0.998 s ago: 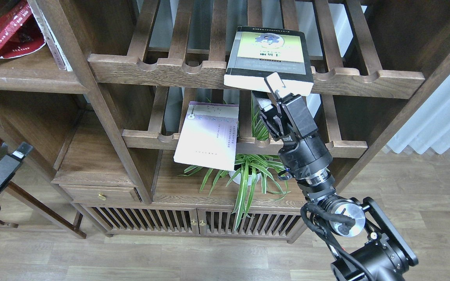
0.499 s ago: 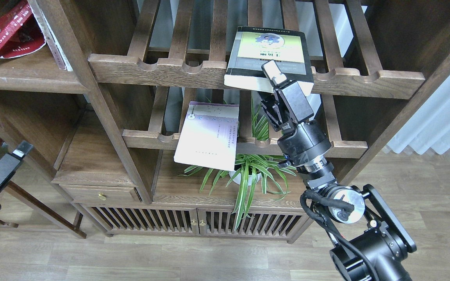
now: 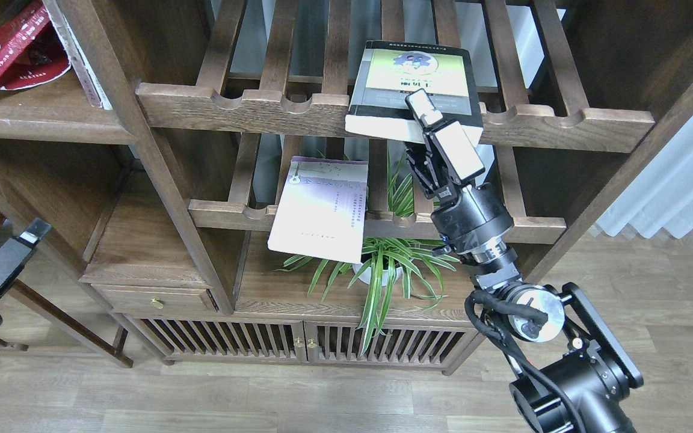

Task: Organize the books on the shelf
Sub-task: 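Grasp the green-and-white book and pull it off the shelf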

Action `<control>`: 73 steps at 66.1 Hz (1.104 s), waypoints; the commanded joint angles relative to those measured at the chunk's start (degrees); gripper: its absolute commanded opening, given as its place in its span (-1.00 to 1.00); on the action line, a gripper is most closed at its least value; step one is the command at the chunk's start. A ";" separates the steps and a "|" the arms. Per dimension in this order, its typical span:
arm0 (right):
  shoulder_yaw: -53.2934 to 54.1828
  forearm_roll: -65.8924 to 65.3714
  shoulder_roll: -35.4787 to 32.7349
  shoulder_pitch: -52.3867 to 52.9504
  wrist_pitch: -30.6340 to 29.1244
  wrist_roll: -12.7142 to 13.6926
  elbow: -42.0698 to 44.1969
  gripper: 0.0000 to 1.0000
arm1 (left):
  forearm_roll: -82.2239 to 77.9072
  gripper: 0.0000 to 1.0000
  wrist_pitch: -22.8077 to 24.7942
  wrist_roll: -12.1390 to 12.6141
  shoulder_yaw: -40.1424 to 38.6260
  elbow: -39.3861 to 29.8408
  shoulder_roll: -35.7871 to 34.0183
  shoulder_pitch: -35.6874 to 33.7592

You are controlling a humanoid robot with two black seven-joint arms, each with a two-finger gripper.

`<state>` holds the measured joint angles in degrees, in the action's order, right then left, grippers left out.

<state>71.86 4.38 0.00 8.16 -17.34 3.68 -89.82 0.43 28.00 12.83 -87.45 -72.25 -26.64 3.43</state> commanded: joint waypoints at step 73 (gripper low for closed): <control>-1.20 10.03 0.00 -26.69 -10.66 0.62 -2.81 -0.89 | 0.19 1.00 0.00 -0.18 0.08 1.15 0.09 0.26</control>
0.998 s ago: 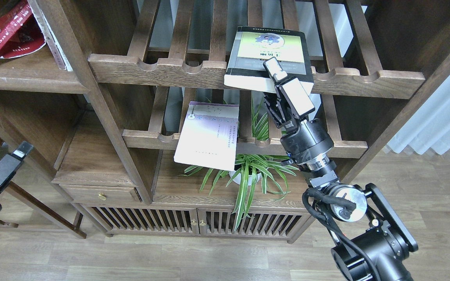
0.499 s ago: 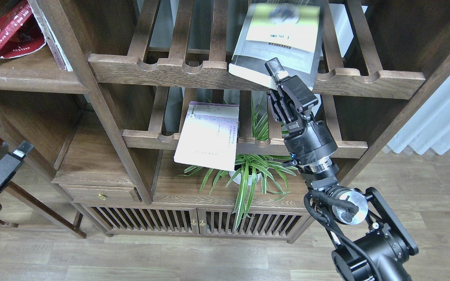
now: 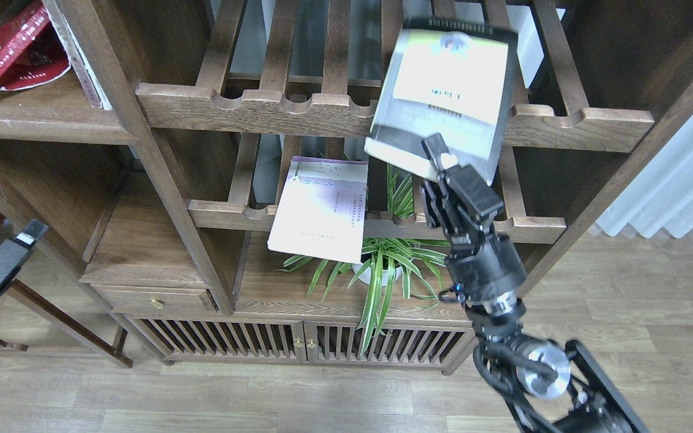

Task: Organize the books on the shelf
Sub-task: 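Grasp the green-and-white book and pull it off the shelf, then lower the book and pass it from the right to the left gripper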

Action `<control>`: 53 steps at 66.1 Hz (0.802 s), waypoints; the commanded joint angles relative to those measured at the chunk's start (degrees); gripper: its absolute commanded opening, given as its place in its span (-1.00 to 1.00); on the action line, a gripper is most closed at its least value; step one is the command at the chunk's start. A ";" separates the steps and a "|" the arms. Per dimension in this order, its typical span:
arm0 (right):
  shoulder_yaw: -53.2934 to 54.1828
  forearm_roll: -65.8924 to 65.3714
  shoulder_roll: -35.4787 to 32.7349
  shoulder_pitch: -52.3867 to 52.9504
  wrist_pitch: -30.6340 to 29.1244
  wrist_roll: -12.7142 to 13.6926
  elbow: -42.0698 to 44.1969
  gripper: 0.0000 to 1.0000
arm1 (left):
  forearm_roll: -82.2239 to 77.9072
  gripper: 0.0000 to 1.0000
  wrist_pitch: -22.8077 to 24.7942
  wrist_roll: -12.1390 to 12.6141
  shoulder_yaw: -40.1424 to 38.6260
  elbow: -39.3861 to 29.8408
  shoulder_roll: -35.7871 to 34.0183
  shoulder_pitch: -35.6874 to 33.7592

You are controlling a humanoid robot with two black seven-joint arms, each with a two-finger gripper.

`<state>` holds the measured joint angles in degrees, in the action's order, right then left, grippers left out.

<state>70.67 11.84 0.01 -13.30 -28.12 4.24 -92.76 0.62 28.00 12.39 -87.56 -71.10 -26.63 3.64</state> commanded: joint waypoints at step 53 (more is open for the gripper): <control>-0.97 15.05 -13.90 -20.36 0.12 -0.20 5.49 -0.86 | -0.09 1.00 0.00 0.36 1.25 0.00 1.76 0.40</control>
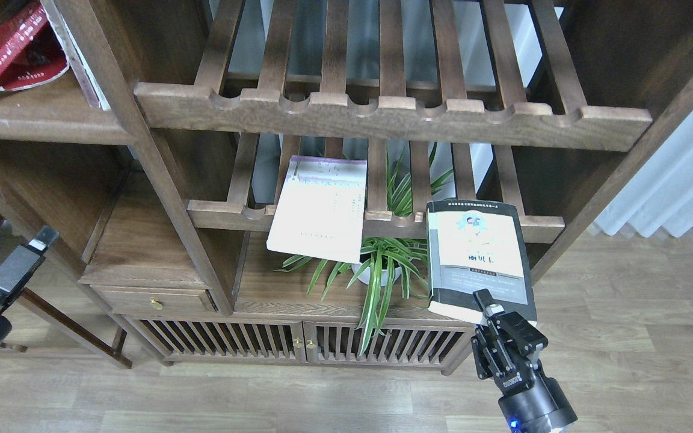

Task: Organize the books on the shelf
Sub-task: 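Lower the book and pass it from the right to the left gripper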

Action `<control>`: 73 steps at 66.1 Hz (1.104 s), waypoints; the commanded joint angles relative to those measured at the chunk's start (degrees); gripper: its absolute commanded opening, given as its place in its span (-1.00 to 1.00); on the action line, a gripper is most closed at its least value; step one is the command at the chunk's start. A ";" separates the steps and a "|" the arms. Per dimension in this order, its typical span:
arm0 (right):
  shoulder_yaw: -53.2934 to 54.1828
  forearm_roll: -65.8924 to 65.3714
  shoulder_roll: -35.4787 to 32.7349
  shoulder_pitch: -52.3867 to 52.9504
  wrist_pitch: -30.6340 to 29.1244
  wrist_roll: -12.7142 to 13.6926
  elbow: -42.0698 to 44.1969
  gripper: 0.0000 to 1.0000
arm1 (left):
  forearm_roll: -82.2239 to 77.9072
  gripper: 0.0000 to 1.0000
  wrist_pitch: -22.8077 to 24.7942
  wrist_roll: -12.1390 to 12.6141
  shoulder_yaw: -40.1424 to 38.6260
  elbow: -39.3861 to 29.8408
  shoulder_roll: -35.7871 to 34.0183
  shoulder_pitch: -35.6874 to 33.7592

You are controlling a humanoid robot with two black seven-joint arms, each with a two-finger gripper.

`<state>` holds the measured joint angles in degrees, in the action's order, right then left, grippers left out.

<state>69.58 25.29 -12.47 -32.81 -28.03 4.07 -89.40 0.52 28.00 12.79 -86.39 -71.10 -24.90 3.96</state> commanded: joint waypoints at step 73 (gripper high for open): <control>-22.56 -1.29 4.38 14.27 0.03 0.41 15.83 -0.78 | 13.01 1.00 0.00 -0.75 30.23 0.44 5.04 2.20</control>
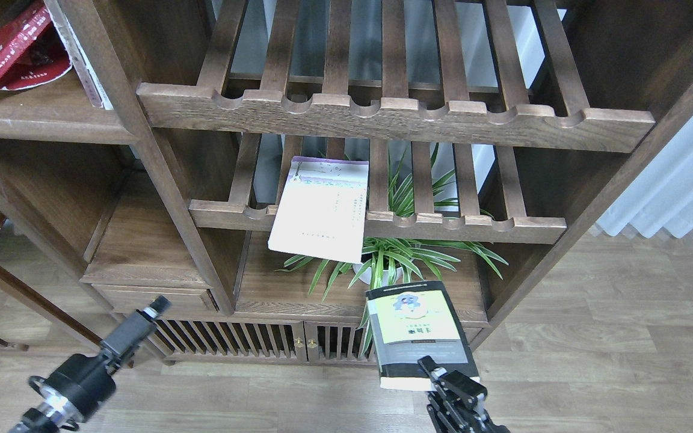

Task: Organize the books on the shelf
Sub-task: 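Lower the book and pass it from the right to the left gripper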

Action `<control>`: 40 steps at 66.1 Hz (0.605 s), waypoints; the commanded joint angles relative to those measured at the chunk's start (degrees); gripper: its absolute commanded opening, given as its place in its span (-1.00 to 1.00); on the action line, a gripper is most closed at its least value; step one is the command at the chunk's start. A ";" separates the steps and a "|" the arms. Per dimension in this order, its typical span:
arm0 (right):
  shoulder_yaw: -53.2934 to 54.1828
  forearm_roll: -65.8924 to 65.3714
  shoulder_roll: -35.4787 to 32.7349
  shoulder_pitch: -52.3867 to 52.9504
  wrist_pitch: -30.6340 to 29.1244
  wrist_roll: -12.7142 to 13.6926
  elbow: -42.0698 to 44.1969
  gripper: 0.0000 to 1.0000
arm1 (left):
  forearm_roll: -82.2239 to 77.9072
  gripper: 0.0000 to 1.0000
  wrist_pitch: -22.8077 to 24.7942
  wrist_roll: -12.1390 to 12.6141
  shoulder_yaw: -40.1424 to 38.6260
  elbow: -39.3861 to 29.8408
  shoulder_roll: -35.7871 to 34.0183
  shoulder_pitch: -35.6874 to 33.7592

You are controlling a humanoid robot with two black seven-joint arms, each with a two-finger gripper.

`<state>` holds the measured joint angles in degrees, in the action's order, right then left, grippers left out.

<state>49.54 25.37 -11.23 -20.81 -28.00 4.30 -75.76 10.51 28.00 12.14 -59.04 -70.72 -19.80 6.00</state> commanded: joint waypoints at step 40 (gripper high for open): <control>-8.67 -7.44 11.23 4.29 0.00 4.13 8.97 -0.76 | 7.86 0.92 0.00 -0.54 14.13 3.92 6.70 -0.55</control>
<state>41.61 18.88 -0.35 -16.17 -28.00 7.85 -66.77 18.37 28.00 11.61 -45.82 -68.71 -15.23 5.70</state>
